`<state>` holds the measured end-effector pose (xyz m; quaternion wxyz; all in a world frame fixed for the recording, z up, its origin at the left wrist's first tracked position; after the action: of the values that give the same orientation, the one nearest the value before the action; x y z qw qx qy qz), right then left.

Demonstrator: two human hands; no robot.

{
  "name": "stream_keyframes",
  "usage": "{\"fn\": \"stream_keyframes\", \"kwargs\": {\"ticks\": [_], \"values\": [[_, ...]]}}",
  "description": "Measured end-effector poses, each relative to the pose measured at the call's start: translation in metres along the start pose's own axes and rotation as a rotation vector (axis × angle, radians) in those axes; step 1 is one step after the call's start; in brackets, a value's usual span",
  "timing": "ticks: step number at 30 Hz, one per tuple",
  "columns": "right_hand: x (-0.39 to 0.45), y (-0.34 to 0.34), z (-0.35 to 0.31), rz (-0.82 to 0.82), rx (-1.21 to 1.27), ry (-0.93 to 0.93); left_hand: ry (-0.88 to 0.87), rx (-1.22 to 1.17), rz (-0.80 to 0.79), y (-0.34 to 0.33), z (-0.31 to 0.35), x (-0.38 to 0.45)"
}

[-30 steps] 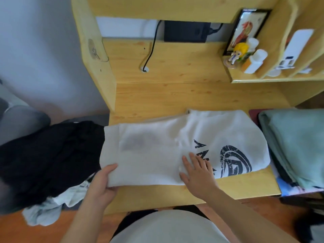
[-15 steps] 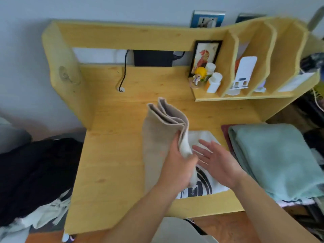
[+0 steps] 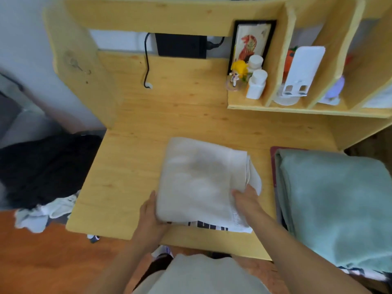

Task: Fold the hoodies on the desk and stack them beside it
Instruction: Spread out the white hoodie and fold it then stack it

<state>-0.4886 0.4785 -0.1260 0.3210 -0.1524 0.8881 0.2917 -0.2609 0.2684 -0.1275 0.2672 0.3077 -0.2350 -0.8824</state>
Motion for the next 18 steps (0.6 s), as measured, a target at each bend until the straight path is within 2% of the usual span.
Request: {"fn": "stream_keyframes", "kwargs": {"ticks": [1, 3, 6, 7, 9, 11, 14, 18], "values": [[-0.003, 0.003, -0.004, 0.016, 0.003, 0.009, 0.003, -0.157, -0.018, -0.003, 0.005, -0.001], [-0.011, 0.007, -0.016, 0.038, 0.012, 0.065, 0.023, -0.285, 0.058, -0.008, 0.017, -0.002], [-0.027, 0.015, -0.032, 0.039, 0.094, 0.163, 0.055, -0.257, 0.213, -0.013, 0.017, -0.003], [-0.030, 0.021, -0.032, 0.066, 0.107, 0.174, 0.035, -0.206, 0.240, -0.015, 0.017, -0.005], [-0.029, 0.041, -0.022, 0.194, 0.045, 0.152, 0.008, 0.055, 0.179, -0.021, 0.016, -0.007], [-0.020, 0.054, 0.006, 0.275, -0.096, 0.025, -0.010, 0.361, 0.114, -0.028, 0.019, -0.008], [-0.005, 0.050, 0.050, 0.159, -0.266, -0.171, -0.029, 0.529, 0.080, -0.028, 0.028, -0.006], [-0.014, 0.050, 0.051, 0.144, -0.256, -0.128, -0.118, 0.773, 0.109, -0.018, 0.030, -0.001]]}}
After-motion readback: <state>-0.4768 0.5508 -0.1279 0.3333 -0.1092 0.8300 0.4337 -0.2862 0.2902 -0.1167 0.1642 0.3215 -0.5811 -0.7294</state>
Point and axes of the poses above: each hand's wrist, its own x-axis towards the middle knuckle, its own y-axis out of the back of the hand, z = x × y, the point moved 5 cm from there along x, towards the middle knuckle, and after that the axes turned 1 degree about z, right-handed, at the moved point
